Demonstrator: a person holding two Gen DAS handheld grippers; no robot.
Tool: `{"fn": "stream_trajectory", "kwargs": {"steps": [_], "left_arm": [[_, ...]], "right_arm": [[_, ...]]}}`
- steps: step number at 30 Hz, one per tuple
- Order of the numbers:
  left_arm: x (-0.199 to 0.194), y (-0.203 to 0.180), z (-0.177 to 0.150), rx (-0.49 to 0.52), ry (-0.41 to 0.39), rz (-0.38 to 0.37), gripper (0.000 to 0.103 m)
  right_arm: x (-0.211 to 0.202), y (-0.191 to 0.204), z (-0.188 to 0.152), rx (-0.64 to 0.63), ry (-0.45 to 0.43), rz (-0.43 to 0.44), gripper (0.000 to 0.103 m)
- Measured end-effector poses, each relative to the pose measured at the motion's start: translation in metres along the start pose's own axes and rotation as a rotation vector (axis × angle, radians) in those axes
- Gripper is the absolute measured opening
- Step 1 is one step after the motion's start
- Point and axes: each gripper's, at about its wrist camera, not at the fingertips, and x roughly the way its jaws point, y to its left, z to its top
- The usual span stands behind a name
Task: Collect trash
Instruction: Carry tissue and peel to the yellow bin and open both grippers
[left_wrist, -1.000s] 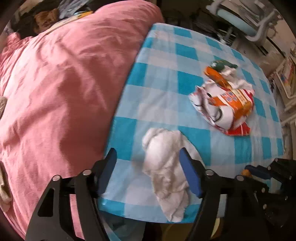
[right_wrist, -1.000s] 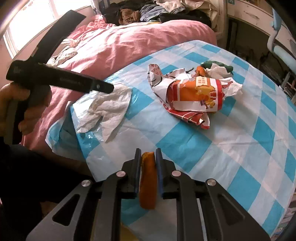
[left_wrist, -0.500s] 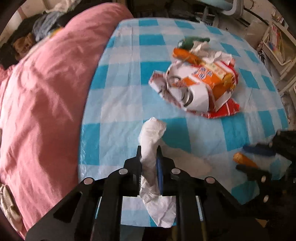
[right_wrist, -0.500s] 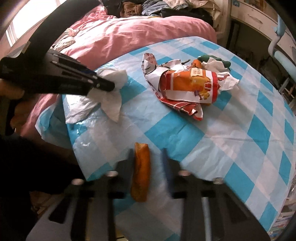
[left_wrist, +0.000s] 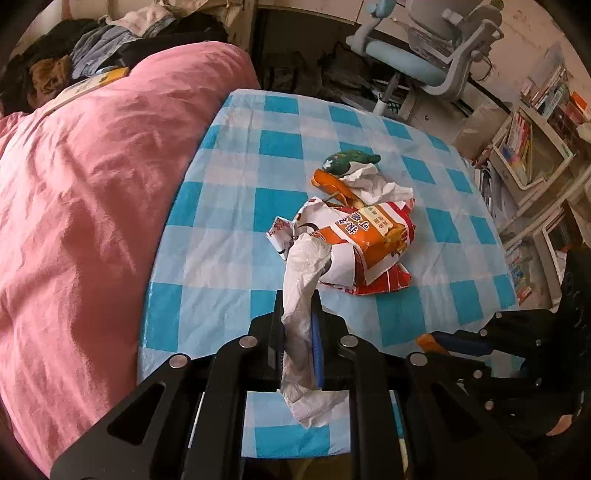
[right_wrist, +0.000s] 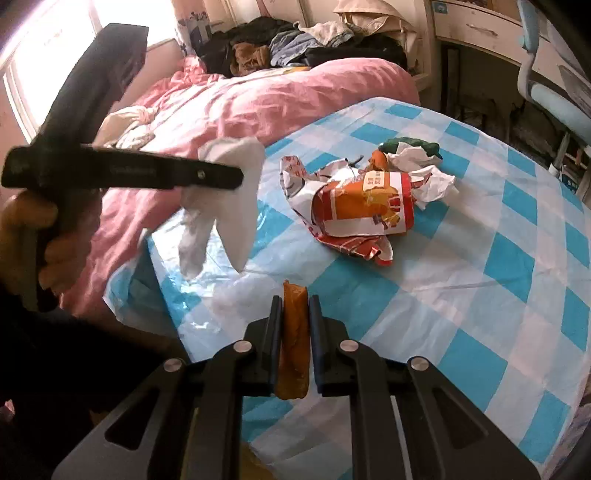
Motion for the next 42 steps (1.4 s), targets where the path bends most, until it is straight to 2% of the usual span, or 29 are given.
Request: {"fn": "stream_trajectory", "kwargs": {"steps": [8, 14, 21, 25, 27, 29, 34, 36, 39, 41, 42], "left_arm": [[-0.009, -0.004, -0.010, -0.004, -0.002, -0.066, 0.012], [-0.022, -0.017, -0.037, 0.010, 0.000, -0.091, 0.012], [-0.027, -0.050, -0.087, 0.077, 0.049, -0.096, 0.012], [-0.022, -0.067, -0.119, 0.118, 0.096, -0.091, 0.012], [-0.020, -0.072, -0.135, 0.129, 0.123, -0.090, 0.012], [-0.018, -0.077, -0.152, 0.136, 0.154, -0.089, 0.012], [-0.016, -0.083, -0.183, 0.144, 0.220, -0.098, 0.012], [-0.017, -0.086, -0.192, 0.152, 0.235, -0.101, 0.015], [-0.020, -0.087, -0.196, 0.150, 0.210, -0.085, 0.033], [-0.028, -0.087, -0.195, 0.152, 0.152, -0.050, 0.052], [-0.032, -0.087, -0.194, 0.151, 0.119, -0.030, 0.055]], "right_arm": [[-0.023, 0.010, 0.001, 0.031, -0.078, 0.104, 0.015], [-0.041, 0.032, -0.024, 0.039, -0.093, 0.154, 0.015], [-0.049, 0.075, -0.073, 0.020, -0.042, 0.193, 0.015], [-0.041, 0.096, -0.102, -0.011, 0.055, 0.172, 0.016], [-0.039, 0.099, -0.114, -0.009, 0.096, 0.142, 0.025], [-0.045, 0.098, -0.120, 0.003, 0.091, 0.118, 0.039], [-0.074, 0.088, -0.135, 0.069, 0.008, 0.044, 0.052], [-0.082, 0.080, -0.138, 0.115, -0.028, 0.010, 0.056], [-0.090, 0.067, -0.139, 0.184, -0.074, -0.024, 0.060], [-0.091, 0.063, -0.139, 0.213, -0.091, -0.041, 0.064], [-0.090, 0.061, -0.140, 0.223, -0.094, -0.046, 0.065]]}}
